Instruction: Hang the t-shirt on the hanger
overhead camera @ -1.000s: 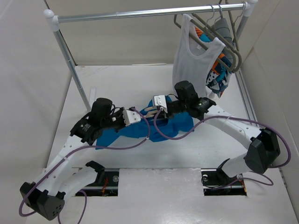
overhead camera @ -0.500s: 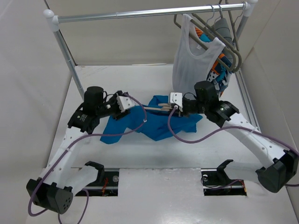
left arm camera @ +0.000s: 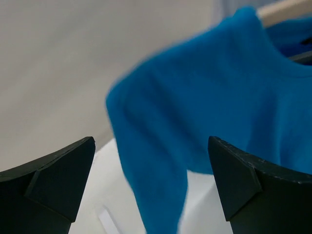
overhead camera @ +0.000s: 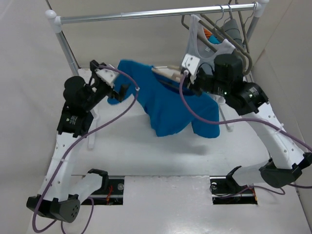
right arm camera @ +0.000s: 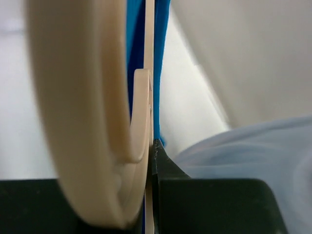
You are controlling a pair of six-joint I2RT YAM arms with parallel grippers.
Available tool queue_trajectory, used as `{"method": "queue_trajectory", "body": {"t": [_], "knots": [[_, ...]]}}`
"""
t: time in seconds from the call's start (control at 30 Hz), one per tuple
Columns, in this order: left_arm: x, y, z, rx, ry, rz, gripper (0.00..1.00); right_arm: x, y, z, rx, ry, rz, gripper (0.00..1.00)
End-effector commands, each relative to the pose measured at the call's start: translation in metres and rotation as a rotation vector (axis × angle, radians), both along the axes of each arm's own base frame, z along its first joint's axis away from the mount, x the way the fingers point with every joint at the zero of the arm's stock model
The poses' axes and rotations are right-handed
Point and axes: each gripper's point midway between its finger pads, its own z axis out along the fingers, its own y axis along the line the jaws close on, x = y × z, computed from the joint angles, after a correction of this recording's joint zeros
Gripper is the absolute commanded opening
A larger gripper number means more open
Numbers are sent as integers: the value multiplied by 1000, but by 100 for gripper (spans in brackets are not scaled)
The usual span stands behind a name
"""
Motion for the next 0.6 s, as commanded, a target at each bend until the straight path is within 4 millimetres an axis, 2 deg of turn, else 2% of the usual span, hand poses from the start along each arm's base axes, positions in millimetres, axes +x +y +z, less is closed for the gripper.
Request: {"method": "queue_trajectory", "body": {"t": [0.0, 0.03, 0.07, 0.13, 0.17, 0.2, 0.27, 0.3, 0.33, 0.4, 0.43, 0.47, 0.53, 0.57], "knots": [[-26, 18, 99, -250, -195, 65, 100, 17, -26, 74, 115, -107, -225, 0], [-31, 20, 105, -271, -208, 69, 100, 24, -36, 84, 123, -130, -303, 0], [-42, 21, 114, -306, -222, 61, 100, 22, -35, 106, 178, -161, -327, 0], [-55, 15, 114, -296, -217, 15, 100, 26, -35, 118, 225, -179, -375, 0], [-60, 12, 110, -287, -200, -12, 100, 29, -36, 133, 285, -211, -416, 0], [-66, 9, 106, -258, -198, -32, 100, 21, -29, 134, 340, -187, -416, 0], [-71, 0, 75, -217, -76, -88, 100, 19, -26, 130, 414, -169, -474, 0], [-73, -2, 63, -199, -32, -101, 100, 4, -16, 148, 532, -186, -446, 0], [-74, -4, 36, -163, 70, -106, 100, 9, 2, 108, 537, -97, -463, 0], [-73, -3, 8, -127, 171, -97, 100, 10, 17, 95, 647, -45, -494, 0], [-68, 0, -9, -104, 223, -71, 100, 6, 35, 80, 664, -2, -484, 0], [-68, 4, -39, -63, 317, -50, 100, 9, 49, 56, 671, 57, -501, 0], [-68, 12, -62, 24, 357, -29, 100, 16, 64, 43, 707, 90, -542, 0], [-73, 16, -77, 55, 408, -20, 100, 23, 84, 20, 703, 146, -563, 0]]}}
